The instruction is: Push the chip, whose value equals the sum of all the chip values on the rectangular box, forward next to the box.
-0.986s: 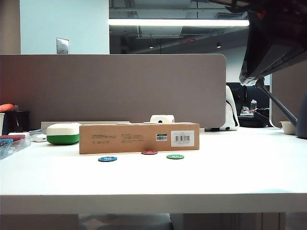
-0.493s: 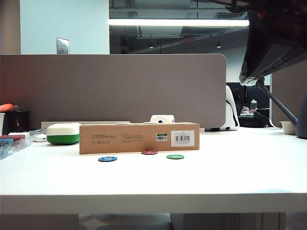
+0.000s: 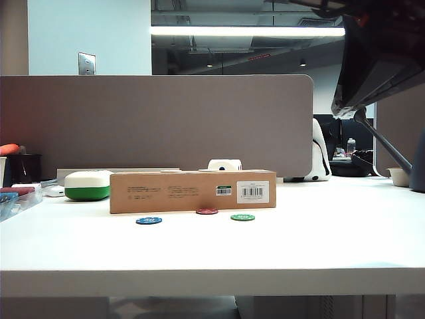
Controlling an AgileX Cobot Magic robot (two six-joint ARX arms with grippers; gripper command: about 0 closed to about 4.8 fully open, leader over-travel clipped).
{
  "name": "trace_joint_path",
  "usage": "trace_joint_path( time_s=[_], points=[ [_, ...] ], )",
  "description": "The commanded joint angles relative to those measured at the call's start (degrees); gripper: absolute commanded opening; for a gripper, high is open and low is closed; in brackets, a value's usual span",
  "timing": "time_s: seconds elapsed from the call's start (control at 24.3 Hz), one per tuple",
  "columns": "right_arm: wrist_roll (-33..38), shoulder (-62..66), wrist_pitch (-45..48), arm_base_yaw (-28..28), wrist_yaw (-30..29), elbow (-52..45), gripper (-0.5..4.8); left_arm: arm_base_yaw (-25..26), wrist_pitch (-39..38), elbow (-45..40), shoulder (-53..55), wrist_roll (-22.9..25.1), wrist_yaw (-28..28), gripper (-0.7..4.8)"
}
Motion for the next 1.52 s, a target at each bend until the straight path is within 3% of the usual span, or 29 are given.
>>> trace_joint_path(
  time_s=[0.04,1.15,1.31,1.52],
  points=[
    [0.0,-0.1,0.5,0.0,0.1,0.3,-0.05,0.1,0.6,0.2,0.0,0.2,0.2,-0.05],
    [-0.2,-1.2,-1.7,-0.2,0.5,0.2,-0.05,0.1,0.6,0.2,0.0,0.2,0.3,-0.05],
    [-0.6,-4.3,-2.5,-2.4,2.0,0.2,-0.05,0.1,0.6,0.2,0.0,0.2,0.2,-0.05],
    [-0.6,-11.1,-2.5,-11.3,2.0,0.2,-0.05,0.1,0.6,0.2,0.0,0.2,0.2,-0.05]
  ],
)
